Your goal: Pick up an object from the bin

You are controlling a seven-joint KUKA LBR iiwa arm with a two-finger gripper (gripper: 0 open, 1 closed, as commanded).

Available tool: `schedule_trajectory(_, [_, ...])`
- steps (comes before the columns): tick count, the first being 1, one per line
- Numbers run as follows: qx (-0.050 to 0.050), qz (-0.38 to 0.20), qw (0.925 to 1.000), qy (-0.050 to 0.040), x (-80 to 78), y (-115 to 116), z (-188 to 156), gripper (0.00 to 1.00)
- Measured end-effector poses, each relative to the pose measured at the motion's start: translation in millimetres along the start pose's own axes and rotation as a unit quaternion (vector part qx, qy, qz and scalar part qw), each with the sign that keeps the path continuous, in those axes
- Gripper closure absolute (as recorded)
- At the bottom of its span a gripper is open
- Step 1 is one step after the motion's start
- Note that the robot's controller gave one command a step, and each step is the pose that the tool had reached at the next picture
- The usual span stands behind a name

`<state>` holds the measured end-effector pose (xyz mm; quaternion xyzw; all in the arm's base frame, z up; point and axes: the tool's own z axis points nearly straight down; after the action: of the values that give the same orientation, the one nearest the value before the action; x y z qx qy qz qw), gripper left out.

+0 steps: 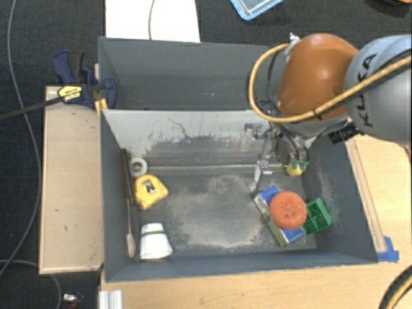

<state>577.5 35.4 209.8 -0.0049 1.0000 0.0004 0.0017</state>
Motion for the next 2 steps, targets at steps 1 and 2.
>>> schedule_trajectory(1, [0.0,-0.02,0.9998,-0.0026,18.4,-28,57,0.0])
schedule_trajectory(2, [-0.001,0.001,1.0,0.0012,16.5,-40,26,0.0])
